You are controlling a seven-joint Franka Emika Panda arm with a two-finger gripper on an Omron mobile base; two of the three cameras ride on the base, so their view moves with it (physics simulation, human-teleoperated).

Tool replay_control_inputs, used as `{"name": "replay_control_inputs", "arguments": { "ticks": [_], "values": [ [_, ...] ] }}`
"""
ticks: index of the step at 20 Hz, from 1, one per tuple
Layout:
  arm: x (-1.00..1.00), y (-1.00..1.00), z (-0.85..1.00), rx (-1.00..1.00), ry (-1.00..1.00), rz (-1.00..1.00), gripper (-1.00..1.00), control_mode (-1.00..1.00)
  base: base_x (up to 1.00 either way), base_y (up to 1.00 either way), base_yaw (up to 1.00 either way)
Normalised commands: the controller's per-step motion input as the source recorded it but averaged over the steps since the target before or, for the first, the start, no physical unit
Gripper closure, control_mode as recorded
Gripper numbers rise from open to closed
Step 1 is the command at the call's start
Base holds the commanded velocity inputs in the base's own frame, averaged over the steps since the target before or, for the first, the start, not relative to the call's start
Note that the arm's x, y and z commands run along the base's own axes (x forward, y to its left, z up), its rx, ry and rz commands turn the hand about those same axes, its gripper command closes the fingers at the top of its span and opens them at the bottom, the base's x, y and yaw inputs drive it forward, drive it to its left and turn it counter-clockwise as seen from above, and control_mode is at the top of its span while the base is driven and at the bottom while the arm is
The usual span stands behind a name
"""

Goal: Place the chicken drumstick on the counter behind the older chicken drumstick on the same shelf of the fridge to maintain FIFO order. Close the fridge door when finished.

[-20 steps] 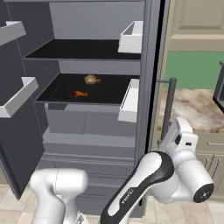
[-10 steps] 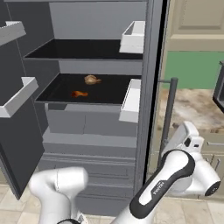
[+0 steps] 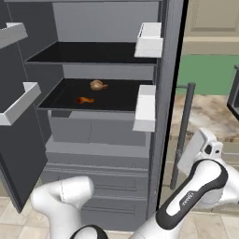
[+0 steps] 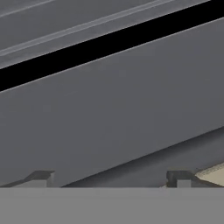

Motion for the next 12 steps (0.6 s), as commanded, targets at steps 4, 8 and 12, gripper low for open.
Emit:
{"name": "replay_control_inputs", "arguments": {
  "ticks": [4, 8, 12],
  "values": [
    [0.0, 0.99, 0.0, -0.08, 0.0, 0.06, -1.0, -1.0, 0.0, 0.0, 0.0],
    [0.0, 1.0, 0.0, -0.06, -0.03, 0.0, -1.0, -1.0, 0.0, 0.0, 0.0],
    [0.0, 1.0, 0.04, -0.03, -0.03, -0.08, -1.0, -1.0, 0.0, 0.0, 0.0]
  ]
}}
